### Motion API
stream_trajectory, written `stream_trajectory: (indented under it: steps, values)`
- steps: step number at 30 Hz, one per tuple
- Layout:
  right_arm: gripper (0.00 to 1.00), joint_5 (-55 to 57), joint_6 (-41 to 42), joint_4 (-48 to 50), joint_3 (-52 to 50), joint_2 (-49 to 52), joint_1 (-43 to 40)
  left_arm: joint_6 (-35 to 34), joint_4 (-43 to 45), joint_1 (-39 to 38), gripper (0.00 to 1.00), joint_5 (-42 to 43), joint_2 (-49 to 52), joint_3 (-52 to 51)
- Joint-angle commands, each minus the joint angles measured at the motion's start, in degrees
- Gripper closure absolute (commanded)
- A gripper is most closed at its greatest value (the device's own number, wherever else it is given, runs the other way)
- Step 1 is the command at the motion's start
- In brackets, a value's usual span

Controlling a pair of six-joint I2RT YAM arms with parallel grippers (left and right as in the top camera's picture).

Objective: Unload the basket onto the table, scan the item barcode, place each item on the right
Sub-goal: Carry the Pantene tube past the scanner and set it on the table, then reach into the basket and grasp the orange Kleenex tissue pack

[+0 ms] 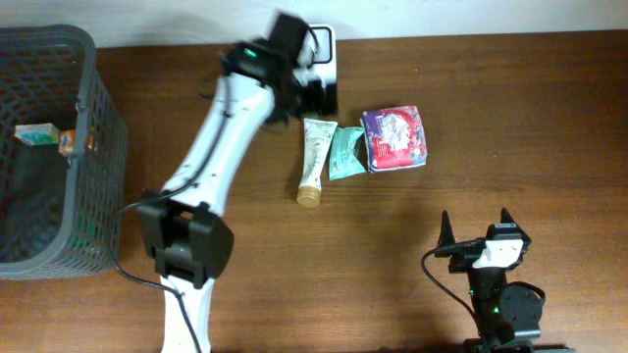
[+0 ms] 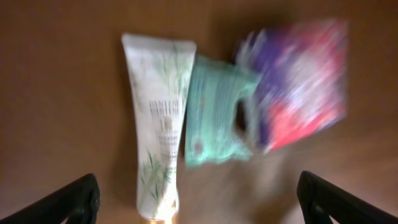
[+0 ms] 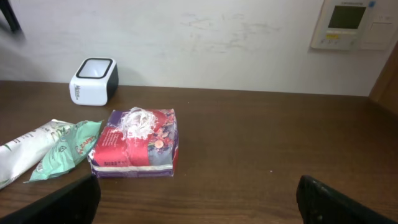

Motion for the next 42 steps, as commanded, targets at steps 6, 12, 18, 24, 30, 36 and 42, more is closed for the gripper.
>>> stream_trajectory:
  steps: [6,12,18,24,30,36,42]
  values:
    - [0.01,0.7,-0.4,-0.1,-0.5,-0.4,0.3,1.1,-13.0,21.2,0.01,-21.5,-1.0,37.4]
    - [0.01,0.7,-0.4,-0.1,-0.5,-0.4,0.3,-6.0,-14.3,39.3,0.01,-23.5,0.0,36.5]
    - [0.01,0.7,-0.4,-0.1,-0.5,-0.4,0.3,-8.5,-16.5,47.3,0.01,-23.5,4.9,28.3]
    - [0.01,0.7,-0.4,-0.2,-0.5,-0.4,0.3,-16.5,-12.2,51.9,0.01,-22.2,9.2,20.0]
    - [0.01,0.7,-0.4,-0.2,-0.5,-0.4,0.3,-16.5,1.4,53.8,0.01,-10.9,9.3,6.0]
    - [0.01,0.7,-0.4,-0.2,-0.5,-0.4,0.3,-16.5,17.1,53.6,0.01,-1.4,9.3,-8.9]
    - [0.01,0.7,-0.4,-0.2,-0.5,-0.4,0.3,-16.5,22.7,53.7,0.09,-1.3,9.4,-15.0]
